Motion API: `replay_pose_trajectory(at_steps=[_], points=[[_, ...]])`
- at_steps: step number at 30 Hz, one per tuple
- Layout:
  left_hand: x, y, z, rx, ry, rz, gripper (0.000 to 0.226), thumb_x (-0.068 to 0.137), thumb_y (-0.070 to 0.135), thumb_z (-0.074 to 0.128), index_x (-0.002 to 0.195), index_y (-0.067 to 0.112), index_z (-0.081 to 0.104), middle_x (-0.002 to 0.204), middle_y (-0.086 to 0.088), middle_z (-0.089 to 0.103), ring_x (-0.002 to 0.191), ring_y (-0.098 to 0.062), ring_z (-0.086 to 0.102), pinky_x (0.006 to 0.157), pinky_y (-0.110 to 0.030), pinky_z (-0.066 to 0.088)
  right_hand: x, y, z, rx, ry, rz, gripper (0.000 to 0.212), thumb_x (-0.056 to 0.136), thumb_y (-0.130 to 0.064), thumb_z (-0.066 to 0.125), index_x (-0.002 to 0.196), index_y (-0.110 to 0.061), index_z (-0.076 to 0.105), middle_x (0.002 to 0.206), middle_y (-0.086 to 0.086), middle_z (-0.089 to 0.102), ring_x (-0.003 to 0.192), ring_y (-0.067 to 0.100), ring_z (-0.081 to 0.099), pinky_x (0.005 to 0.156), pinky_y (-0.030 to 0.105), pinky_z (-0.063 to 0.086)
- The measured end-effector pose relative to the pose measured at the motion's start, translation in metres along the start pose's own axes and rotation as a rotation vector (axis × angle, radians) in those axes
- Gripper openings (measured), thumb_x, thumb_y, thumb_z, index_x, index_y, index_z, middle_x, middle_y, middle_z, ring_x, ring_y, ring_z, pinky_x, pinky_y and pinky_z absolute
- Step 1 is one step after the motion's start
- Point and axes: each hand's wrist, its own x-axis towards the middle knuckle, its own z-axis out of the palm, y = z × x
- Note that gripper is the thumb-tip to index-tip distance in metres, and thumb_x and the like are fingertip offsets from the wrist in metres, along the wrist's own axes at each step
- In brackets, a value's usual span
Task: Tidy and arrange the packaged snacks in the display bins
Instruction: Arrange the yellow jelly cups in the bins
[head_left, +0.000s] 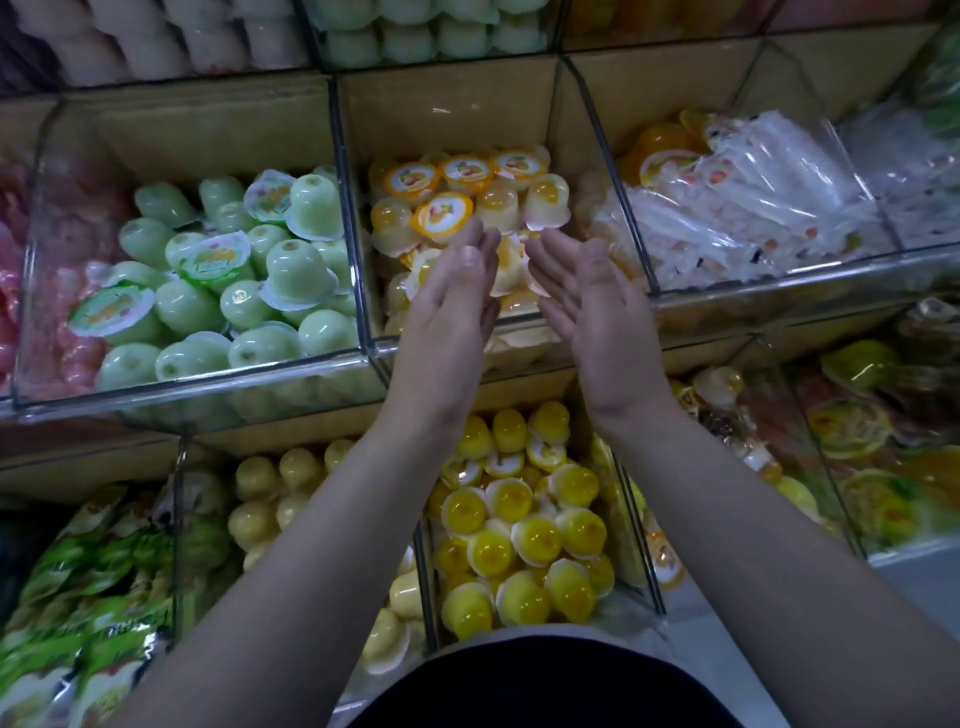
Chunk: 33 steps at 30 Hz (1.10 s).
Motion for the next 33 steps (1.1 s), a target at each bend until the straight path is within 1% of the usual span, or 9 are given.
replay_pose_trajectory(at_steps=[5,9,11,14,16,22,26,29,33], points=[[-0.022,-0.017,0.023,-0.071,0.017,-0.046,0.036,0.107,0.027,0.026,0.135,0.022,0.047,0.132,0.006,0.059,0.123,-0.004,0.055,0.102,-0.023,0.044,-0.019,0.004,-0.026,0.062,0.022,0.033,0.045,0.086,-0.052,0.032,0.117,-0.029,0.054,0.121,-0.008,0.063,0.118,0.001,0.058,0.096,0.019,0.046],[-0.032,-0.037,0.042,-0.105,-0.004,-0.084,0.037,0.102,0.037,0.031,0.131,0.023,0.050,0.132,0.004,0.060,0.123,-0.007,0.056,0.102,-0.024,0.045,-0.033,0.013,-0.049,0.071,0.054,0.059,0.041,0.087,-0.051,0.033,0.112,-0.029,0.057,0.119,-0.007,0.065,0.116,0.002,0.060,0.091,0.016,0.047],[-0.033,-0.045,0.051,-0.097,-0.013,-0.098,0.043,0.095,0.042,0.033,0.130,0.025,0.051,0.130,0.007,0.061,0.121,-0.004,0.057,0.101,-0.023,0.046,-0.038,0.016,-0.061,0.056,0.077,0.082,0.041,0.087,-0.051,0.034,0.112,-0.029,0.058,0.117,-0.008,0.066,0.115,0.002,0.060,0.093,0.017,0.048],[-0.032,-0.054,0.066,-0.082,0.002,-0.133,0.037,0.105,0.036,0.027,0.130,0.024,0.051,0.125,0.011,0.063,0.118,-0.001,0.058,0.098,-0.020,0.046,-0.042,0.020,-0.080,0.013,0.099,0.111,0.042,0.095,-0.050,0.032,0.118,-0.026,0.057,0.121,-0.005,0.065,0.116,0.002,0.060,0.098,0.020,0.046],[-0.031,-0.058,0.074,-0.089,0.016,-0.163,0.036,0.105,0.033,0.025,0.126,0.026,0.053,0.122,0.012,0.064,0.116,0.001,0.059,0.098,-0.019,0.045,-0.042,0.022,-0.092,0.007,0.101,0.117,0.036,0.099,-0.047,0.031,0.114,-0.028,0.058,0.118,-0.007,0.065,0.116,0.002,0.060,0.098,0.021,0.046],[-0.034,-0.072,0.092,-0.109,0.037,-0.225,0.037,0.105,0.035,0.023,0.124,0.027,0.053,0.127,0.009,0.063,0.117,-0.002,0.059,0.095,-0.021,0.046,-0.037,0.025,-0.114,0.004,0.079,0.143,0.038,0.090,-0.050,0.033,0.111,-0.030,0.058,0.116,-0.008,0.066,0.117,0.003,0.060,0.096,0.020,0.048],[-0.035,-0.080,0.103,-0.137,0.045,-0.249,0.039,0.104,0.035,0.023,0.128,0.023,0.052,0.124,0.009,0.064,0.115,-0.002,0.060,0.087,-0.016,0.049,-0.040,0.030,-0.129,-0.013,0.076,0.165,0.035,0.101,-0.042,0.031,0.118,-0.024,0.056,0.117,-0.007,0.066,0.118,0.004,0.059,0.099,0.023,0.046],[-0.035,-0.085,0.112,-0.127,0.057,-0.264,0.040,0.104,0.036,0.022,0.129,0.024,0.052,0.127,0.009,0.062,0.115,0.000,0.059,0.090,-0.015,0.048,-0.040,0.033,-0.141,-0.032,0.070,0.191,0.034,0.102,-0.039,0.030,0.119,-0.023,0.056,0.119,-0.004,0.065,0.119,0.006,0.058,0.102,0.026,0.045],[-0.038,-0.097,0.126,-0.109,0.080,-0.288,0.038,0.105,0.036,0.022,0.127,0.027,0.052,0.126,0.012,0.062,0.119,-0.001,0.057,0.100,-0.022,0.044,-0.038,0.041,-0.160,-0.052,0.057,0.220,0.032,0.103,-0.039,0.031,0.117,-0.025,0.056,0.119,-0.004,0.065,0.118,0.005,0.058,0.104,0.028,0.045]])
